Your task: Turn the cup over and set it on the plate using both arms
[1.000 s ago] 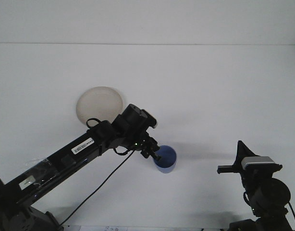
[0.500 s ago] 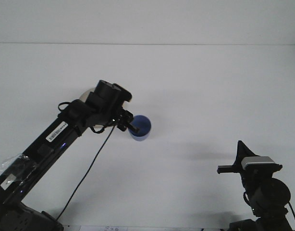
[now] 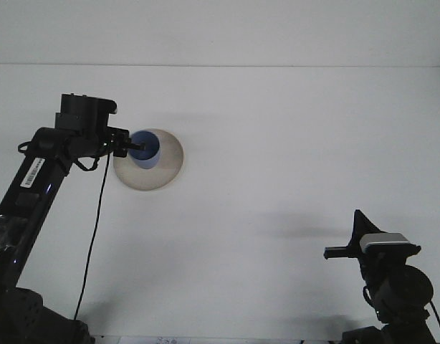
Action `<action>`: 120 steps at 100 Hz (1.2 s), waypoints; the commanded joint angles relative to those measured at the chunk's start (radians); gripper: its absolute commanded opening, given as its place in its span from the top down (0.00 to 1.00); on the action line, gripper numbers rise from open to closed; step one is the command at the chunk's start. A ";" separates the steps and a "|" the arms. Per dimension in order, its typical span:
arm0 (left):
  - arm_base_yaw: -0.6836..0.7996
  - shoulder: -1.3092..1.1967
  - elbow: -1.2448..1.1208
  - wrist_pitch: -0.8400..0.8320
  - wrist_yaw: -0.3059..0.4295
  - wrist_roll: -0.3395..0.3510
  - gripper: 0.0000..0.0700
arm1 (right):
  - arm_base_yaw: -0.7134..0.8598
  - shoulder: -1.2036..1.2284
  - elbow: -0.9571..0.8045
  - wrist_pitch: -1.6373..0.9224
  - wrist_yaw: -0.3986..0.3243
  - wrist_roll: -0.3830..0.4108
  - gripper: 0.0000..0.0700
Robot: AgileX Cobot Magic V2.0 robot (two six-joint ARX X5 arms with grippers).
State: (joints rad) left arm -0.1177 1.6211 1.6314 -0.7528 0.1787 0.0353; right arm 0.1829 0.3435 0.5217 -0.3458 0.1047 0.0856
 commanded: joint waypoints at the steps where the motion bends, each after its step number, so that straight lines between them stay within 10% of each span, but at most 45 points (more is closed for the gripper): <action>1: 0.005 0.041 0.021 0.022 0.002 -0.018 0.99 | 0.003 0.003 0.011 0.009 0.001 -0.004 1.00; 48: 0.020 0.170 0.021 0.052 0.013 -0.029 0.95 | 0.003 0.002 0.011 0.009 0.001 -0.004 1.00; 65: 0.023 0.170 0.021 0.044 0.013 -0.038 0.26 | 0.003 0.002 0.011 0.009 0.000 -0.004 1.00; 72: 0.027 0.169 0.021 0.045 0.014 -0.040 0.12 | 0.003 0.002 0.011 0.009 0.001 -0.004 1.00; 120: 0.032 -0.134 -0.027 0.039 0.070 -0.046 0.28 | 0.003 0.002 0.011 0.009 0.001 -0.004 1.00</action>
State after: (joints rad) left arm -0.0853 1.5120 1.6176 -0.7090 0.2413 0.0017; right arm 0.1829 0.3435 0.5217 -0.3458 0.1047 0.0856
